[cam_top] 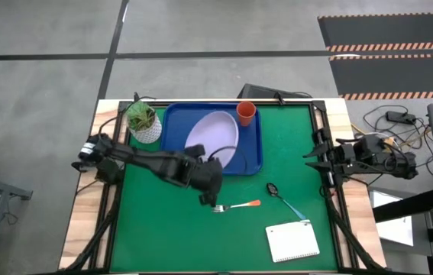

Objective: Pick and place plate/cup/fork/spoon on tray
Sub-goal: Put the purple plate on the blue serving tray to the right of the orange cup

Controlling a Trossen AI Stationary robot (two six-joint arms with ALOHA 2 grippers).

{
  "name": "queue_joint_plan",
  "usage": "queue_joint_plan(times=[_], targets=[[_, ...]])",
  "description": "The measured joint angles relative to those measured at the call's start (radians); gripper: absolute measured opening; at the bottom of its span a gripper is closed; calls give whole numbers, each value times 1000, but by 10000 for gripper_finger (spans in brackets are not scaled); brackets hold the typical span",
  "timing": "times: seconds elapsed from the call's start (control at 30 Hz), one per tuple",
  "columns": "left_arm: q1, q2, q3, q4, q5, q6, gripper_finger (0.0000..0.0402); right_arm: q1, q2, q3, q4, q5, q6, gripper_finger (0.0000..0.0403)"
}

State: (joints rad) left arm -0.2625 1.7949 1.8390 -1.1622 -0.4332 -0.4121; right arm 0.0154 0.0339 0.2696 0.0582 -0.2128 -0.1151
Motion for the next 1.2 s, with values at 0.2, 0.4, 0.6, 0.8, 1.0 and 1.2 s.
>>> queue_joint_plan(times=[0.2,0.4,0.6,0.8,1.0,1.2], targets=[[97,15,-24,-56,-5,91,0,0,-7,-10,6,2,37,79],[170,18,-141,-34,-13,142,0,0,-6,-15,4,2,51,79],[221,18,-308,-9,-9,138,0,0,-5,-15,0,2,53,79],[263,20,-459,134,-10,150,0,0,-5,-15,0,3,53,79],[298,20,-534,298,-8,199,0,0,-6,-15,0,2,45,79],[326,20,-538,318,4,209,0,0,-6,-15,-1,3,44,79]])
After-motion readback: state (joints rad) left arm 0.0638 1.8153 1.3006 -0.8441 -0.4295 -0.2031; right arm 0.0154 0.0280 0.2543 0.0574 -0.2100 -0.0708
